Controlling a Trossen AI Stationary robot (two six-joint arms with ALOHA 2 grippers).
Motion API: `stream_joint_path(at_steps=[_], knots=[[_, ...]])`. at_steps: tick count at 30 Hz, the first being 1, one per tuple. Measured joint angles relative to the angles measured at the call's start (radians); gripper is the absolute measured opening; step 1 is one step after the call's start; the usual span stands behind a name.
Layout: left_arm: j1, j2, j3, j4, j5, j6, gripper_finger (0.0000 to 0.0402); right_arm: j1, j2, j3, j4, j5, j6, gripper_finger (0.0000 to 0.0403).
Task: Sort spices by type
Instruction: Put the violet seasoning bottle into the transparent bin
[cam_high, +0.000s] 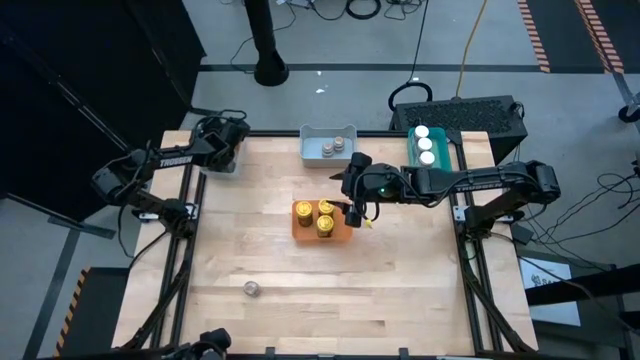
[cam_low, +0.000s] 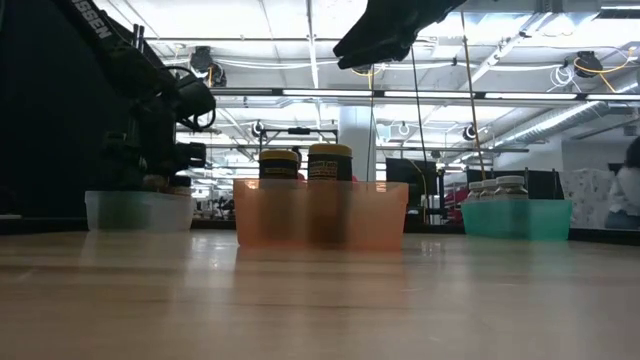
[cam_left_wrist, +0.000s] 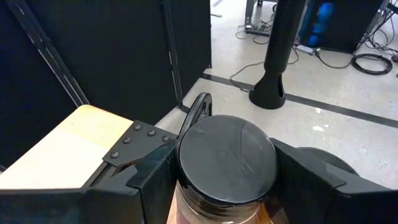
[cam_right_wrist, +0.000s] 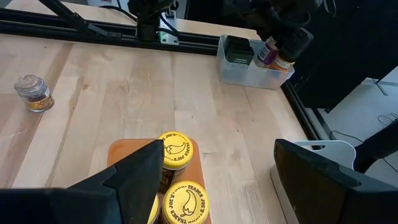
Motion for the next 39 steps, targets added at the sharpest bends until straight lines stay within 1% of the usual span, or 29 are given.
stream_joint_path(at_steps=[8,13,17,39], knots=[[0.000,-0.002,0.002,0.006,0.045,0.033,0.0240,0.000,0.000,0.000,0.000,0.000,0.000,0.0286],[0.000,-0.002,0.002,0.002,0.052,0.038,0.0240,0.000,0.000,0.000,-0.001,-0.004,0.000,0.0286],[0.002,-0.002,0.003,0.004,0.071,0.082,0.0240,0.000,0.000,0.000,-0.001,-0.004,0.001,0.0286],[0.000,-0.002,0.002,0.000,0.130,0.142,0.0240,0.001,0.000,0.000,-0.002,-0.004,0.004,0.0286]])
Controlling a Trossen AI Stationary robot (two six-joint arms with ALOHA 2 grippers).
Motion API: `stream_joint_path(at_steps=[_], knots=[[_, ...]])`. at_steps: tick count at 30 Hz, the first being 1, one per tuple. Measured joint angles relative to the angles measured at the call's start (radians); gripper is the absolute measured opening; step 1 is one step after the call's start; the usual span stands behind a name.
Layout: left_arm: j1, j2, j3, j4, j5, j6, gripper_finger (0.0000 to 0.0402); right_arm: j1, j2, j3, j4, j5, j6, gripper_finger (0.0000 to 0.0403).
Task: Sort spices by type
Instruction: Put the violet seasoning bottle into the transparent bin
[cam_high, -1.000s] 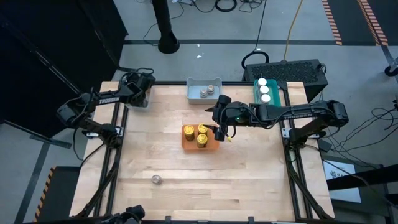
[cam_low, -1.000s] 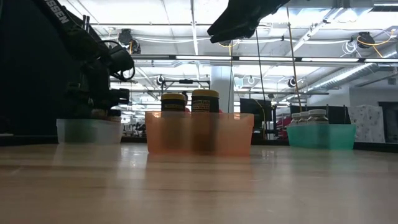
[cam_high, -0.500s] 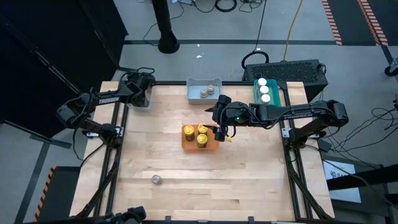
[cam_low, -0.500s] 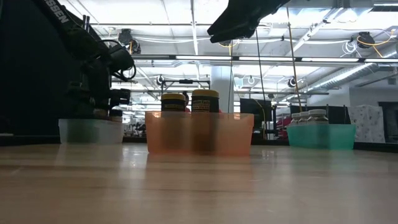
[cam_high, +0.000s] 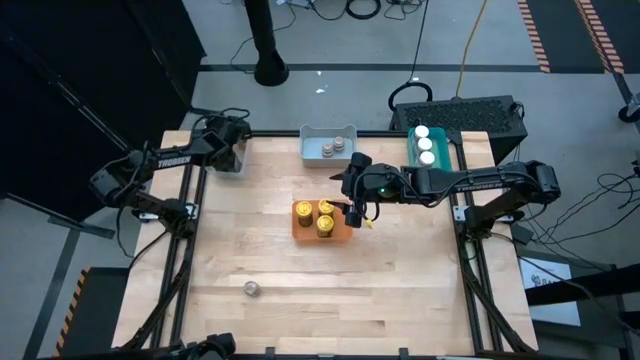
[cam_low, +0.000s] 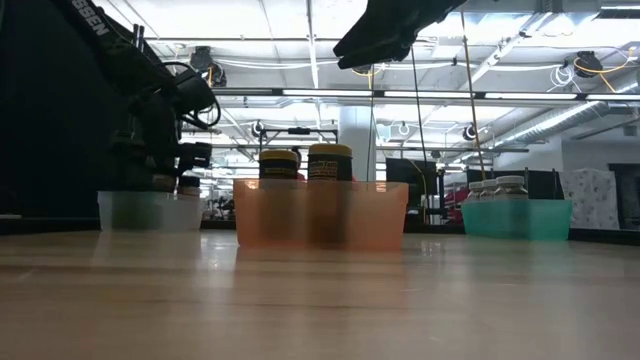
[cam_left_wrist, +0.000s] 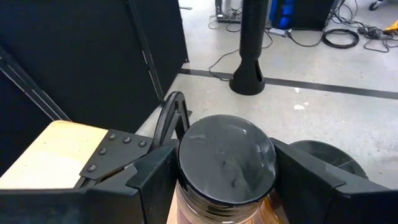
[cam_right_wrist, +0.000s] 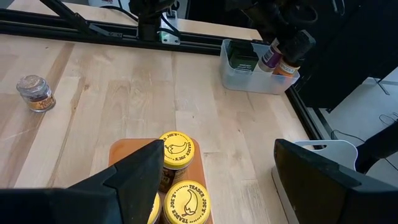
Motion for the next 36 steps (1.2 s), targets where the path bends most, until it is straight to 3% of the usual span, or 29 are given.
stream_joint_path(at_steps=[27,36], knots=[[0.000,0.001,-0.002,-0.004,-0.027,0.028,0.0241,0.000,0.000,0.000,-0.010,0.000,0.000,0.0286],[0.000,0.001,-0.002,-0.006,-0.040,0.028,0.0301,0.000,0.000,0.000,-0.015,0.000,0.000,0.0286]])
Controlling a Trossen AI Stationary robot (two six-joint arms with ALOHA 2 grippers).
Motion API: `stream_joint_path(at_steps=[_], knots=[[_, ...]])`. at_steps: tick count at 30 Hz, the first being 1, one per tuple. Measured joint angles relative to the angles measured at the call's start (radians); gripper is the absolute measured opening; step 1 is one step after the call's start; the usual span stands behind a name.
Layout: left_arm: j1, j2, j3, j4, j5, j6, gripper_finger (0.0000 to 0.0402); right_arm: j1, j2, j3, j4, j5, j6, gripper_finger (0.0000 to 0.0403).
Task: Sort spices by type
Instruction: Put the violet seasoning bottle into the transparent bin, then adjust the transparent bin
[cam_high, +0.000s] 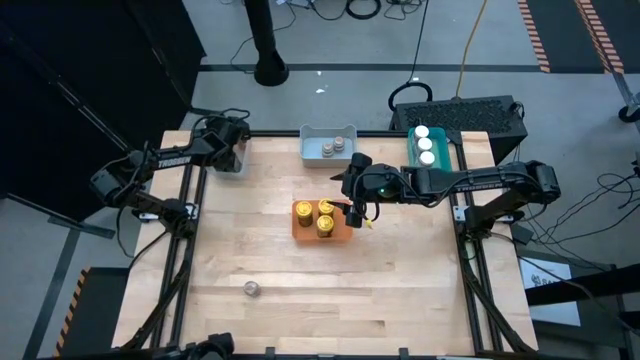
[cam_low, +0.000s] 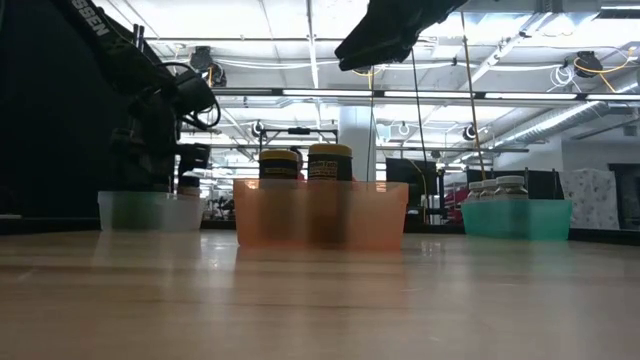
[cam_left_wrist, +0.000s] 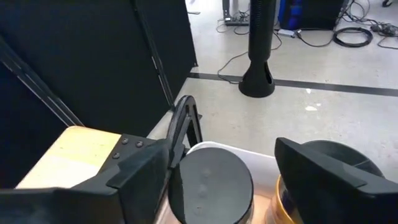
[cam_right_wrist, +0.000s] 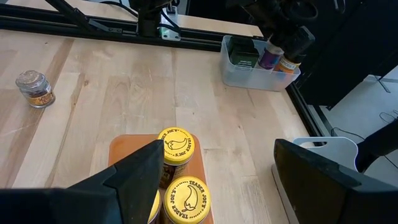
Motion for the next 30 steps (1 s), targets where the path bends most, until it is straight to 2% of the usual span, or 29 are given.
stream_joint_path(at_steps=[6,9,14,19,22,25,27,29,30], knots=[[-0.004,-0.006,0.000,-0.005,-0.007,0.000,0.0311,0.000,0.000,0.000,0.000,0.000,0.000,0.0286],[-0.018,-0.038,0.000,-0.027,0.034,-0.002,0.0311,0.000,0.000,0.000,0.000,0.000,0.000,0.0286],[-0.074,-0.159,-0.001,-0.139,0.160,0.098,0.0311,0.000,0.000,0.000,-0.004,0.000,0.000,0.0286],[-0.130,-0.297,0.018,-0.206,0.095,0.129,0.0311,0.000,0.000,0.000,-0.004,0.000,0.000,0.0286],[-0.159,-0.382,0.023,-0.253,0.110,0.124,0.0311,0.000,0.000,0.000,-0.004,0.001,0.007,0.0286],[-0.199,-0.459,0.028,-0.286,0.229,0.139,0.0311,0.000,0.000,0.000,-0.005,0.001,0.022,0.0286],[-0.229,-0.488,0.028,-0.303,0.400,0.195,0.0310,0.000,0.000,0.000,-0.005,0.001,0.022,0.0286],[-0.263,-0.495,0.028,-0.334,0.608,0.201,0.0305,-0.001,0.000,0.000,-0.003,0.001,0.022,0.0286],[-0.283,-0.492,0.023,-0.333,0.676,0.193,0.0298,-0.001,0.000,0.000,0.000,0.001,0.022,0.0286]])
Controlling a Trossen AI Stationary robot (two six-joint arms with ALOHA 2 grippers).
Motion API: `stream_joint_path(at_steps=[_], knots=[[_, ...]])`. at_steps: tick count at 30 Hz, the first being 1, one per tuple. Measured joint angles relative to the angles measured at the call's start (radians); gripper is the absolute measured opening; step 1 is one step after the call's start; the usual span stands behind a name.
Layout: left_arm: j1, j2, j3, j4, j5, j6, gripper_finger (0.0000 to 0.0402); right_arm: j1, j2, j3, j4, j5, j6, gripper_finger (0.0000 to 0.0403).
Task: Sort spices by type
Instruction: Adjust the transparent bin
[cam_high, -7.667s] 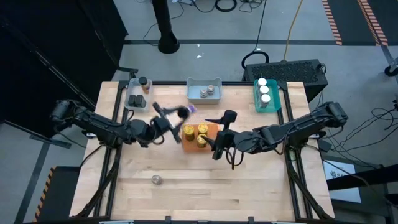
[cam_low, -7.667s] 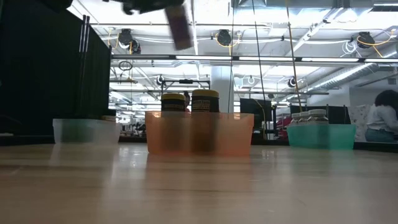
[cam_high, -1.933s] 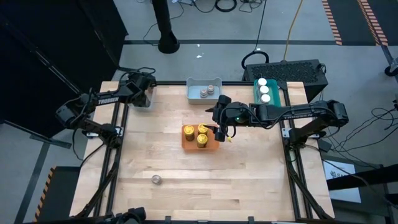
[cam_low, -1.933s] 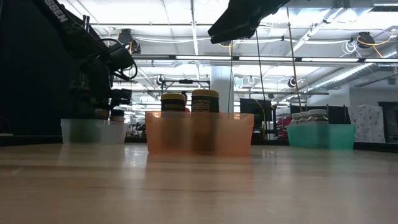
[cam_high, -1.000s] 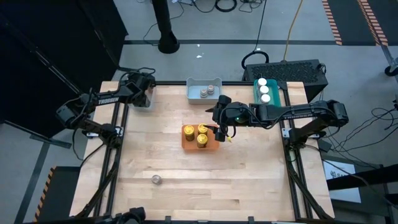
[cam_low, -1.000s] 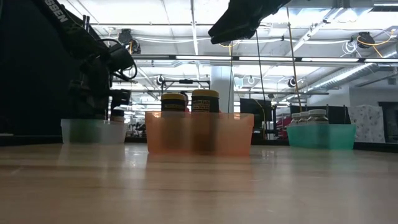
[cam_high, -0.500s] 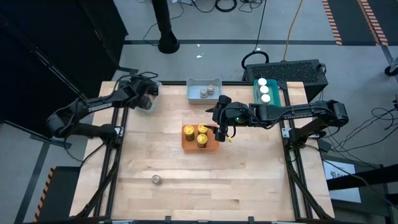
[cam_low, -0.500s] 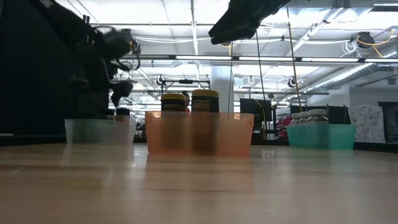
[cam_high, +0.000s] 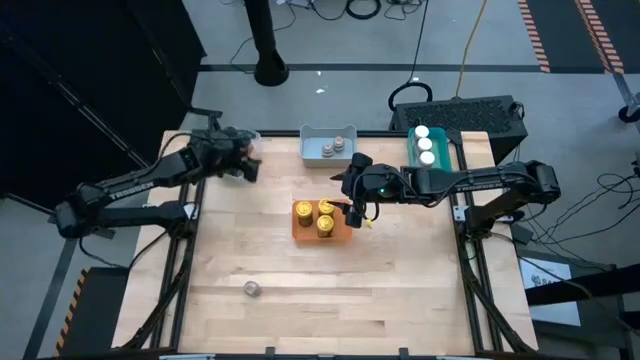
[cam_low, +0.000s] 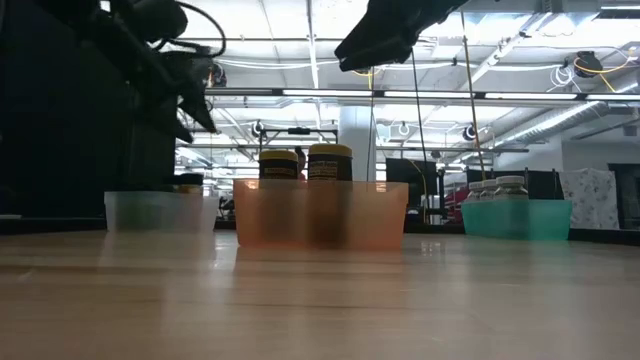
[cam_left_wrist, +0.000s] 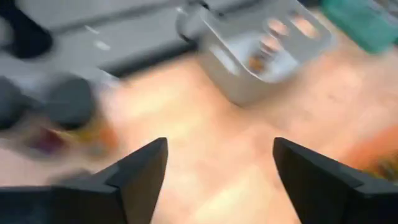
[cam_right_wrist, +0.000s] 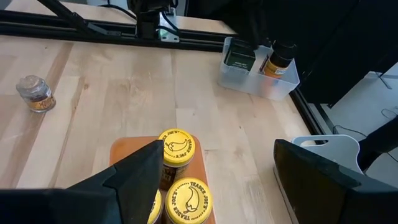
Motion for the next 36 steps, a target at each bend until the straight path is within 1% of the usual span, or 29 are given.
stream_joint_path(at_steps=[1,2,4,8,12,13,14,18,26,32,36], knots=[[-0.021,0.011,-0.003,0.000,0.028,-0.017,0.0288,0.000,0.000,0.000,0.004,0.000,-0.001,0.0286],[-0.042,0.028,-0.005,-0.006,0.026,-0.042,0.0276,0.000,0.000,0.000,0.009,0.000,-0.001,0.0286],[-0.085,0.075,-0.006,-0.026,-0.031,-0.102,0.0241,0.000,0.000,0.000,0.016,0.000,0.000,0.0286],[-0.166,0.188,-0.006,-0.023,-0.133,-0.195,0.0142,0.000,0.000,0.000,0.021,0.000,0.000,0.0286],[-0.220,0.273,0.001,0.001,-0.232,-0.228,0.0035,0.000,0.000,0.000,0.022,0.000,0.000,0.0286],[-0.227,0.289,0.004,0.006,-0.257,-0.228,0.0018,0.000,0.000,0.000,0.022,0.000,0.000,0.0286],[-0.232,0.304,0.005,0.016,-0.286,-0.229,0.0011,0.000,0.000,0.000,0.022,0.000,0.000,0.0286],[-0.217,0.371,0.005,0.028,-0.360,-0.230,0.0011,0.000,0.000,0.000,0.021,0.000,-0.002,0.0286],[-0.161,0.504,0.005,0.060,-0.451,-0.228,0.0007,0.000,0.000,0.000,0.020,0.000,-0.003,0.0286],[-0.121,0.539,0.006,0.079,-0.522,-0.225,0.0007,0.000,0.000,0.000,0.020,0.000,-0.002,0.0286],[-0.091,0.538,0.006,0.083,-0.523,-0.218,0.0006,0.000,0.000,0.000,0.019,0.000,-0.002,0.0286]])
